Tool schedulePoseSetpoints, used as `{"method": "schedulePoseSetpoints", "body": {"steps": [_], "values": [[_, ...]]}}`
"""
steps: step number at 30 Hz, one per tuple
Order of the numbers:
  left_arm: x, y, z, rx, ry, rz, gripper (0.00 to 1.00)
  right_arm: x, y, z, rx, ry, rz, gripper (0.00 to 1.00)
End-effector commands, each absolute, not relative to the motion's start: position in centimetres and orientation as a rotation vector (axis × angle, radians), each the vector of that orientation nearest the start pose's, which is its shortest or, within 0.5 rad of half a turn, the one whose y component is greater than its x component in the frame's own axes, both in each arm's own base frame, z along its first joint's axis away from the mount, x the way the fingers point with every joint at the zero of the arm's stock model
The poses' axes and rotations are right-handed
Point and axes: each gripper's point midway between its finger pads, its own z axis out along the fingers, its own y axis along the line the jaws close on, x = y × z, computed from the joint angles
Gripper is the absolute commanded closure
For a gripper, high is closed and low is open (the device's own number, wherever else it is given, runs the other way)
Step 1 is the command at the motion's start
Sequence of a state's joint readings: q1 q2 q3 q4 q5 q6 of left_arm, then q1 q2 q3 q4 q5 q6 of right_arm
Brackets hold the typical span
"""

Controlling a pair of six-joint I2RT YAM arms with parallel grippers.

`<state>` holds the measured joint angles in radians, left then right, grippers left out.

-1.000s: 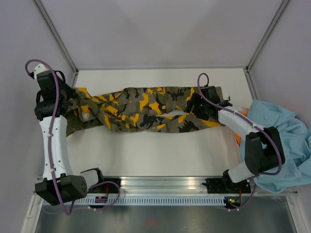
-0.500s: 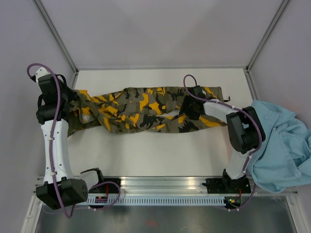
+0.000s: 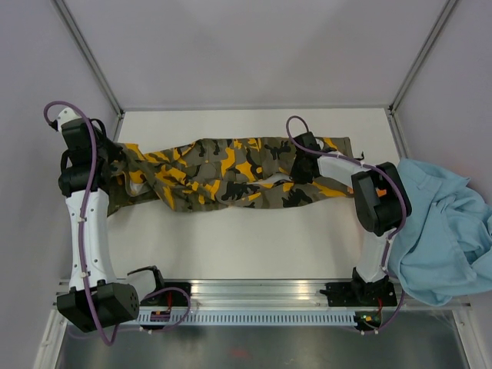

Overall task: Fold and stack the trousers
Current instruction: Flatten the trousers out

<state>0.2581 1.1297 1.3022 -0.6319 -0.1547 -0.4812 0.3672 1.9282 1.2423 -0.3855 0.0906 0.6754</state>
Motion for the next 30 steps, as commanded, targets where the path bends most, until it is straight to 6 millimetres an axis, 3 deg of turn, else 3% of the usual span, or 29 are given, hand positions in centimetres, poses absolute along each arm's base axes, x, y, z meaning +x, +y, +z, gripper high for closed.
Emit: {"method": "schedulePoseSetpoints", "body": {"steps": [1,4,8,9,11,12,13,14,18,20,26,30], "values": [[33.5,10.0,33.7,-0.797,1.750,0.009,0.98,38.1,14.7,0.3,0.418,2.674,0.104,1.00],[33.4,10.0,34.1,-0.783,1.749,0.014,0.98,37.8,14.2,2.3,0.396,2.639,0.103,1.00],[33.4,9.4,36.1,-0.733,1.741,-0.005,0.98,38.5,13.8,7.4,0.379,2.531,0.123,1.00],[33.2,9.2,37.4,-0.704,1.730,-0.008,0.98,39.1,13.7,10.4,0.376,2.459,0.140,1.00],[32.8,9.0,38.9,-0.677,1.713,-0.008,0.98,39.7,13.4,13.6,0.371,2.382,0.158,1.00],[32.5,8.9,40.5,-0.651,1.690,-0.009,0.98,40.1,13.5,17.3,0.358,2.297,0.195,1.00],[32.2,8.7,40.9,-0.646,1.692,-0.011,0.98,40.3,13.0,19.0,0.360,2.250,0.187,1.00],[32.0,8.4,41.8,-0.632,1.679,-0.021,0.98,40.5,12.8,22.9,0.363,2.158,0.220,1.00],[30.6,7.9,45.0,-0.611,1.620,-0.037,0.98,40.1,11.1,31.3,0.364,1.944,0.220,1.00],[30.0,7.9,45.5,-0.619,1.615,-0.029,0.98,39.4,9.8,35.1,0.386,1.842,0.209,1.00],[25.8,9.0,48.2,-0.656,1.525,0.083,0.98,38.1,7.4,41.3,0.389,1.700,0.136,1.00],[22.4,9.5,52.3,-0.686,1.408,0.136,0.98,37.6,6.9,44.6,0.383,1.655,0.134,1.00]]}}
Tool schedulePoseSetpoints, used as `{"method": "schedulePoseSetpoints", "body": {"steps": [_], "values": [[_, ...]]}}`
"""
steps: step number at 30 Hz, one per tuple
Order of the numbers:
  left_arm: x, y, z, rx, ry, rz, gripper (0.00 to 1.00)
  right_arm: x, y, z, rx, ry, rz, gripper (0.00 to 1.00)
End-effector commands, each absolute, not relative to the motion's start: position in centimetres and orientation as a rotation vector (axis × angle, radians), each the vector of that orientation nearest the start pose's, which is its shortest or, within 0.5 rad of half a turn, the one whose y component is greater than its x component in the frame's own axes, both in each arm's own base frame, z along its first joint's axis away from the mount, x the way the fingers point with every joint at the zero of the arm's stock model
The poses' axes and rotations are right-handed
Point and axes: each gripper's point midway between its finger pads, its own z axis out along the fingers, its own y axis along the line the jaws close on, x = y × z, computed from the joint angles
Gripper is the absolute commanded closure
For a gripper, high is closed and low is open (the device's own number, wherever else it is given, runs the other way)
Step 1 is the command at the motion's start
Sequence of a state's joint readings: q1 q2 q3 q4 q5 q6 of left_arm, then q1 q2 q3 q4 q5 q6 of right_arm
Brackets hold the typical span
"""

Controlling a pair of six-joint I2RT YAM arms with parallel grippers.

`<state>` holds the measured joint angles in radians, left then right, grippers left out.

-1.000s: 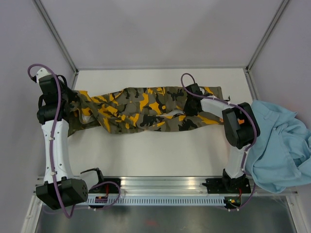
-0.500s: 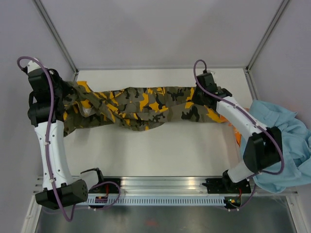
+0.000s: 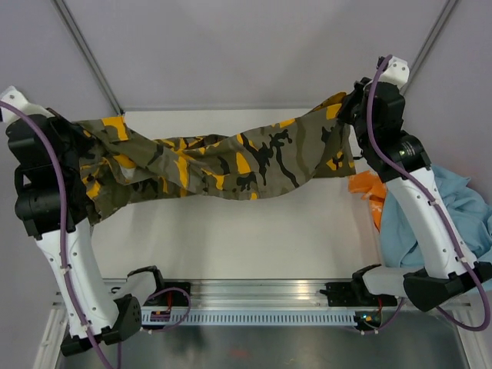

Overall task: Fold and stack the trousers
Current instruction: Flatten the trousers out

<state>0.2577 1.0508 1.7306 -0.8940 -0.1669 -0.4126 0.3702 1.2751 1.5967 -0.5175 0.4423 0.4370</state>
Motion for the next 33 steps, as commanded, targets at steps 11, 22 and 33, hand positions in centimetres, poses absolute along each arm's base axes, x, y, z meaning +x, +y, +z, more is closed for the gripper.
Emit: {"method": "schedulePoseSetpoints", "body": {"steps": [11,22,33], "values": [[25.6,9.5,54.6,-0.677,1.463,0.094,0.98,39.1,4.7,44.5,0.301,1.847,-0.043,1.00],[39.1,12.1,37.6,-0.867,1.816,0.045,0.98,49.3,8.4,26.3,0.127,2.254,0.170,1.00],[46.2,18.2,32.1,-1.045,1.812,0.196,0.98,58.3,12.6,17.6,-0.030,2.323,0.316,1.00]]}}
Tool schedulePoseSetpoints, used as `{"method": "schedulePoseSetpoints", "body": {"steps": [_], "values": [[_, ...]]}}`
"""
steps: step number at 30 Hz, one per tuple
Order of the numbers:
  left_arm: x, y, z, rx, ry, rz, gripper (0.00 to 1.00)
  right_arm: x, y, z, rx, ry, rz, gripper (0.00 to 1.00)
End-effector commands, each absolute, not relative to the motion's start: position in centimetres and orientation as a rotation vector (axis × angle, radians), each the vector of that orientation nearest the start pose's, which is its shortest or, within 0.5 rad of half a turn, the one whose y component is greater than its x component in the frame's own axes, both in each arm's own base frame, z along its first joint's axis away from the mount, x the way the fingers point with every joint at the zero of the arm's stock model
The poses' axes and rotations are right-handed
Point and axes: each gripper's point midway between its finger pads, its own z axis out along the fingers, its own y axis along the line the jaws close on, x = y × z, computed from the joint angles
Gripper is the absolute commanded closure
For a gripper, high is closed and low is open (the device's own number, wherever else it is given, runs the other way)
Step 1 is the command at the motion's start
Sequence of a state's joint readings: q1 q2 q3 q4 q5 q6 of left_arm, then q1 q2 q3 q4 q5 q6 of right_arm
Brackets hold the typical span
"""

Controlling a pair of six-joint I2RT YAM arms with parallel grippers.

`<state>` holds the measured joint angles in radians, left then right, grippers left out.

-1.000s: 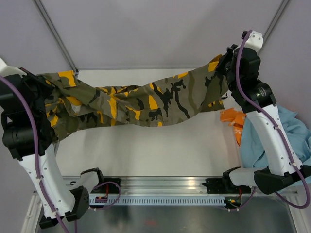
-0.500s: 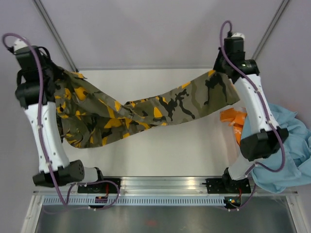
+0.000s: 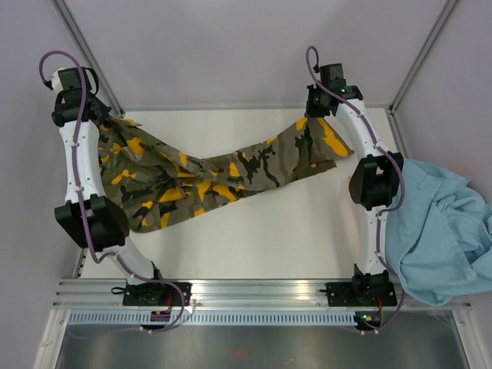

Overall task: Fold and stack the trousers
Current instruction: Flatten the trousers out

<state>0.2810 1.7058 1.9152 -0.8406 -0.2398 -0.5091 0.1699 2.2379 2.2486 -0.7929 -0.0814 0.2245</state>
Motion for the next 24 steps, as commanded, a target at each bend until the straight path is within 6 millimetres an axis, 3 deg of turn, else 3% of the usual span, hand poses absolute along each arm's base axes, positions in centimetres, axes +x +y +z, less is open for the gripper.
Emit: {"method": "schedulePoseSetpoints", "body": {"steps": [1,4,6,9,12,14,15,16,20,23,24], "values": [[46.5,19.2,30.9,-1.077,1.818,0.238,0.98,58.7,12.5,17.2,-0.035,2.319,0.304,0.98],[46.7,20.7,29.7,-1.118,1.800,0.298,0.98,59.6,12.0,14.9,-0.063,2.333,0.245,0.79],[47.1,21.1,29.0,-1.129,1.800,0.309,0.98,59.7,11.5,14.7,-0.066,2.336,0.216,0.49],[47.5,21.5,28.7,-1.143,1.781,0.313,0.98,59.1,10.7,14.9,-0.047,2.352,0.163,0.16],[48.0,21.3,27.9,-1.153,1.791,0.292,0.98,57.2,9.8,17.2,0.042,2.370,0.130,0.07],[48.1,20.9,27.3,-1.153,1.804,0.265,0.98,55.2,9.8,16.6,0.117,2.421,0.160,0.07],[48.1,20.7,27.3,-1.150,1.804,0.256,0.98,54.3,9.8,18.8,0.143,2.380,0.186,0.06],[47.9,20.4,27.0,-1.146,1.813,0.247,0.98,52.4,9.7,16.5,0.170,2.442,0.191,0.06],[47.3,20.0,26.9,-1.134,1.819,0.236,0.98,48.6,9.9,16.6,0.294,2.404,0.283,0.07],[46.9,19.6,26.9,-1.120,1.826,0.220,0.98,47.0,6.3,16.3,0.454,2.350,0.195,0.09],[46.9,19.5,26.9,-1.114,1.829,0.213,0.98,46.3,5.4,15.0,0.492,2.369,0.186,0.10]]}}
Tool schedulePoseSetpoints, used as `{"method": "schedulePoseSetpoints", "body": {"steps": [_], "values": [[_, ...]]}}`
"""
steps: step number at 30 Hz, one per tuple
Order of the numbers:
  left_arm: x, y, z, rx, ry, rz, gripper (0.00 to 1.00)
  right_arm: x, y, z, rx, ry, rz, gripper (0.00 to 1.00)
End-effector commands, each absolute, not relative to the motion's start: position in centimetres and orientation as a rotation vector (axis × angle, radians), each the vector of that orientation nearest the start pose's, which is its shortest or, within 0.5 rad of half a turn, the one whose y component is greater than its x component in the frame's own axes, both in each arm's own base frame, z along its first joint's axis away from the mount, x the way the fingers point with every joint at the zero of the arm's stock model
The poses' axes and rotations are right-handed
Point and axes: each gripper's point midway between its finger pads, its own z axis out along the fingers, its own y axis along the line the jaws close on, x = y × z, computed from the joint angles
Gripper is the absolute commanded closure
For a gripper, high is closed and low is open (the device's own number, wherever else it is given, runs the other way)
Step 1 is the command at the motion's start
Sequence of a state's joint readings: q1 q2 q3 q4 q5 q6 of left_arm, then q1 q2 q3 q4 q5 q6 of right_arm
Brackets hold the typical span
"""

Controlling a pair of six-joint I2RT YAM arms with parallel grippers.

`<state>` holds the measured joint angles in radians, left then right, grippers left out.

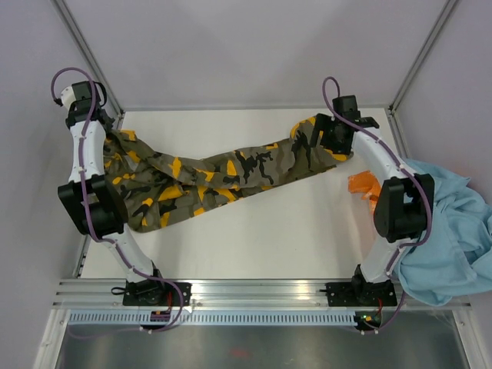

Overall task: Fold and stack the trousers
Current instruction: Flatten the trousers out

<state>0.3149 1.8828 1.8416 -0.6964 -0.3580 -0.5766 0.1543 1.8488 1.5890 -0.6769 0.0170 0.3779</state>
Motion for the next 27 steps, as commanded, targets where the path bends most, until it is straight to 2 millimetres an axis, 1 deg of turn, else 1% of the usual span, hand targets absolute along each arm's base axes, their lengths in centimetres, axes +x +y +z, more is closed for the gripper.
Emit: {"method": "schedulePoseSetpoints", "body": {"steps": [1,2,3,4,5,6,8,10,14,20,21,23,24,27], "values": [[46.7,19.2,26.5,-1.110,1.842,0.207,0.98,46.0,4.7,14.4,0.524,2.366,0.178,0.11],[46.5,19.2,26.9,-1.106,1.834,0.200,0.98,46.0,3.5,14.2,0.566,2.347,0.157,0.13],[46.5,19.1,26.9,-1.097,1.832,0.197,0.98,45.9,2.7,13.2,0.599,2.331,0.145,0.14],[46.3,19.0,26.7,-1.094,1.840,0.200,0.98,45.9,2.2,12.8,0.614,2.321,0.135,0.15],[46.2,19.0,26.9,-1.090,1.838,0.200,0.98,46.4,1.6,12.4,0.628,2.300,0.132,0.16],[46.1,19.0,26.9,-1.087,1.839,0.210,0.98,46.3,1.4,11.7,0.640,2.304,0.126,0.17],[45.8,19.1,27.2,-1.084,1.833,0.215,0.98,46.7,0.9,10.6,0.664,2.277,0.098,0.18],[45.7,19.0,27.2,-1.082,1.832,0.216,0.98,47.1,0.2,10.0,0.707,2.241,0.073,0.18],[45.7,18.9,27.3,-1.080,1.828,0.202,0.98,48.8,-0.9,8.9,0.749,2.170,0.058,0.18],[45.9,18.9,27.4,-1.082,1.818,0.195,0.98,50.9,-1.8,7.9,0.808,2.096,0.044,0.18],[45.9,18.9,27.5,-1.080,1.816,0.197,0.98,51.0,-2.2,7.8,0.820,2.081,0.017,0.18],[46.0,19.0,27.7,-1.076,1.813,0.202,0.98,51.1,-2.3,6.9,0.840,2.086,0.009,0.18],[45.9,19.1,27.8,-1.075,1.808,0.207,0.98,51.4,-2.4,6.9,0.846,2.081,0.009,0.18],[46.0,19.2,28.2,-1.068,1.801,0.213,0.98,51.6,-2.2,6.5,0.847,2.078,0.022,0.26]]}}
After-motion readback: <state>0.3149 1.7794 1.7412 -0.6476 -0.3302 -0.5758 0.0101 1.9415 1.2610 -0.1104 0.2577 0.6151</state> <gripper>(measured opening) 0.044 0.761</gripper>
